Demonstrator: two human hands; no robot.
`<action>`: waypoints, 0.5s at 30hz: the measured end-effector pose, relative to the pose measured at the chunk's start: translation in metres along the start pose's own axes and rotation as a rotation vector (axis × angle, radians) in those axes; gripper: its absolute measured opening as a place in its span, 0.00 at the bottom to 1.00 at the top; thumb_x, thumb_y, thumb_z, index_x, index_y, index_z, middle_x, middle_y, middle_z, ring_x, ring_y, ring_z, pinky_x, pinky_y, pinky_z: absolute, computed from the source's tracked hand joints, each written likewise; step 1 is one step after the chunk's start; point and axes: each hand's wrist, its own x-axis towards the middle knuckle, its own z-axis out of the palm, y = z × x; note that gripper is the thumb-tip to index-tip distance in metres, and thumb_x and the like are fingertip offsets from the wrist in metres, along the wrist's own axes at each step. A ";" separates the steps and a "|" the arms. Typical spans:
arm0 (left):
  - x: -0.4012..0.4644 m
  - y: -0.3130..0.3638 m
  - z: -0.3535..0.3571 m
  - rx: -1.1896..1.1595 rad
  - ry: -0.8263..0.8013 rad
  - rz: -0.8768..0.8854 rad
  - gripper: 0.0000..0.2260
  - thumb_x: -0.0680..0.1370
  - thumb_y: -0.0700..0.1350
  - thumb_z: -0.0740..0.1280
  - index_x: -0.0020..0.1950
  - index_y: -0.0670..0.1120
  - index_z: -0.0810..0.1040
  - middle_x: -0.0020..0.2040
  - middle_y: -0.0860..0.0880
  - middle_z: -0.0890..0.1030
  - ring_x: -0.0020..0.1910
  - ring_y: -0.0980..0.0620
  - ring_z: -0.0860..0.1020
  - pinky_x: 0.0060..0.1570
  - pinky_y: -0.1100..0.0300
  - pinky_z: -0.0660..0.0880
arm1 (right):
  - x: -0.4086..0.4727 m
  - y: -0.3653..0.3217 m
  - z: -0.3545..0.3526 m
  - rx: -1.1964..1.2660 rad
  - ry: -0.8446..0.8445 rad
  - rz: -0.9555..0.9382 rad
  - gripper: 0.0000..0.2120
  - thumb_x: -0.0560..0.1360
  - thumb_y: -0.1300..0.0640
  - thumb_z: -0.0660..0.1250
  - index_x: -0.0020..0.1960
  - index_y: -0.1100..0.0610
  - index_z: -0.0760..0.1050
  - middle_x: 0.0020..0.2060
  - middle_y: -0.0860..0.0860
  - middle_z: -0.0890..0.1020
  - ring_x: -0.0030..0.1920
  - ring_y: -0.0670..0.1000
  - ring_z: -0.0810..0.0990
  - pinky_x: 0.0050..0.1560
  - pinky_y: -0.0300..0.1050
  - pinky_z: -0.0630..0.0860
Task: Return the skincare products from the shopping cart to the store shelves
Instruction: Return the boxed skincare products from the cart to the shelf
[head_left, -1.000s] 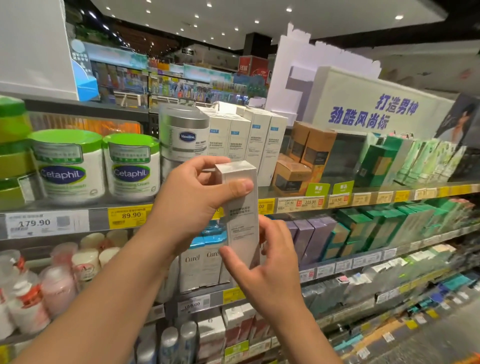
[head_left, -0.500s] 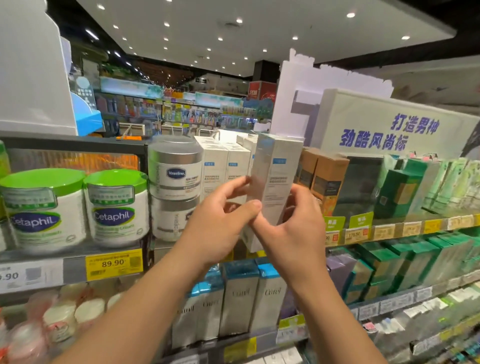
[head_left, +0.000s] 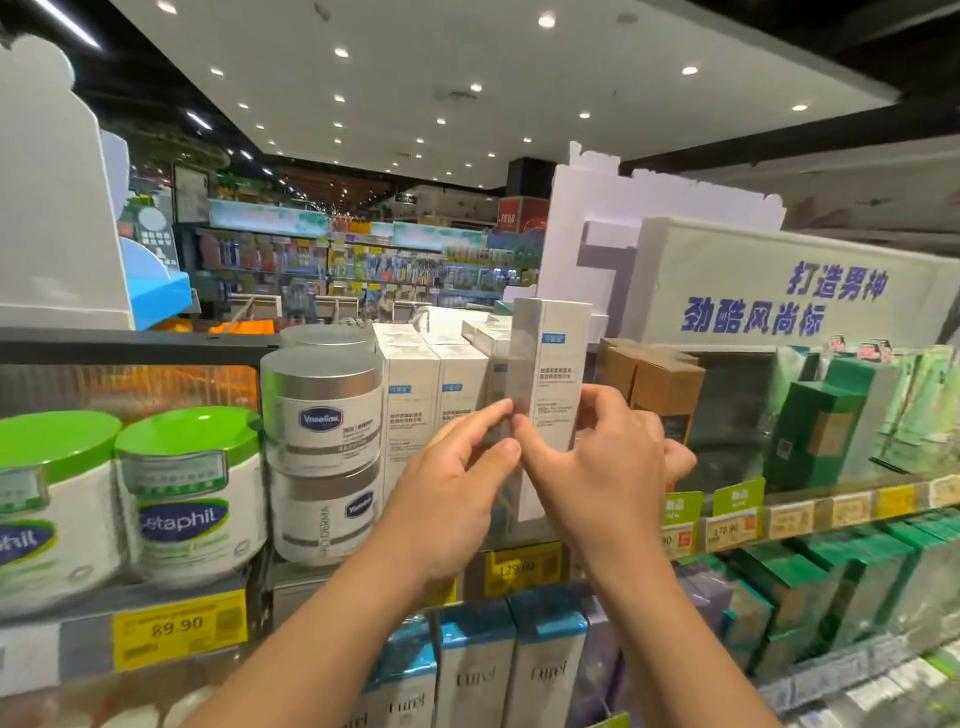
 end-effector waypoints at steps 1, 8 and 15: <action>0.001 0.000 0.003 -0.001 -0.009 -0.005 0.18 0.84 0.52 0.62 0.75 0.63 0.70 0.70 0.64 0.73 0.69 0.62 0.72 0.71 0.53 0.72 | 0.001 0.003 0.001 -0.002 0.005 0.007 0.19 0.72 0.27 0.64 0.56 0.36 0.68 0.49 0.34 0.79 0.58 0.45 0.69 0.54 0.47 0.53; 0.008 -0.008 0.018 -0.006 -0.026 -0.030 0.17 0.84 0.52 0.62 0.73 0.66 0.70 0.70 0.64 0.74 0.68 0.62 0.72 0.71 0.55 0.72 | 0.001 0.023 0.009 -0.025 -0.008 0.060 0.19 0.73 0.29 0.65 0.57 0.38 0.71 0.47 0.34 0.77 0.60 0.45 0.70 0.61 0.53 0.58; 0.012 -0.014 0.034 -0.003 -0.032 -0.050 0.19 0.84 0.55 0.62 0.75 0.64 0.70 0.66 0.65 0.75 0.65 0.65 0.74 0.68 0.58 0.73 | -0.002 0.038 0.011 -0.042 -0.028 0.068 0.19 0.72 0.30 0.66 0.56 0.39 0.71 0.48 0.35 0.76 0.62 0.44 0.68 0.61 0.49 0.55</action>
